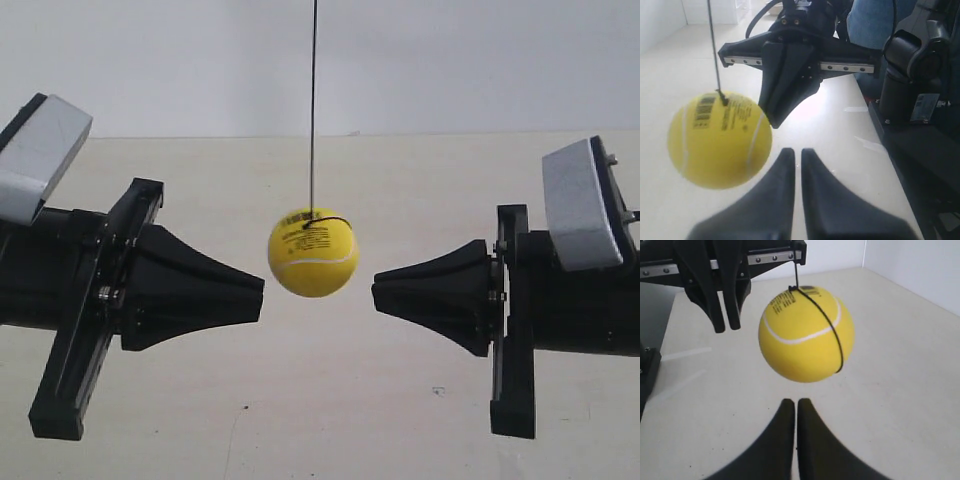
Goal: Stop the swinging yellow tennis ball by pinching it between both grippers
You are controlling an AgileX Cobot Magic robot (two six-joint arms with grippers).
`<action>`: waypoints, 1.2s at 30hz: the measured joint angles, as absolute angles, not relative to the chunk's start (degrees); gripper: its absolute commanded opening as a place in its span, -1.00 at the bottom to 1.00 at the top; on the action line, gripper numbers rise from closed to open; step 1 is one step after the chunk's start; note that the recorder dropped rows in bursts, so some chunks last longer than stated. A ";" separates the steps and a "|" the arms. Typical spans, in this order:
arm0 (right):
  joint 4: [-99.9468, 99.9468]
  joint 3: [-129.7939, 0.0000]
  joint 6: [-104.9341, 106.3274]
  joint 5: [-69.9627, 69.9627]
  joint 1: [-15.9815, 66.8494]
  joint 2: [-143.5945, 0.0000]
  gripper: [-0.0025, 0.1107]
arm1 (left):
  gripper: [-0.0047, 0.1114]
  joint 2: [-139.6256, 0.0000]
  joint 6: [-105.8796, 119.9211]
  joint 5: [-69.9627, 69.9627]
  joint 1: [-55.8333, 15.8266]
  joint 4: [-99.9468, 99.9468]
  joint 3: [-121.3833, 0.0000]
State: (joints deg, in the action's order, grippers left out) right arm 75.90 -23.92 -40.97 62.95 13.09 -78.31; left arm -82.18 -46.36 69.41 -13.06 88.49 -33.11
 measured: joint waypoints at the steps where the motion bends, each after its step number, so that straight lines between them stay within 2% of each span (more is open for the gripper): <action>1: 75.74 -23.92 -40.67 62.95 13.09 -78.31 -0.96 | -0.84 -82.18 -46.35 69.41 -13.06 88.49 -33.11; 14: 73.22 -23.92 -38.16 62.95 13.09 -78.31 -0.96 | -0.84 -82.21 -45.35 64.92 -13.06 85.73 -33.11; 36: 73.50 -23.92 -38.07 63.39 13.18 -78.31 -0.96 | -0.84 -82.21 -44.91 67.33 -13.06 86.29 -33.11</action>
State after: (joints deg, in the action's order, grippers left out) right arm 73.50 -23.92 -38.07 63.39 13.18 -78.31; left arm -82.21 -44.91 67.33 -13.06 86.29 -33.11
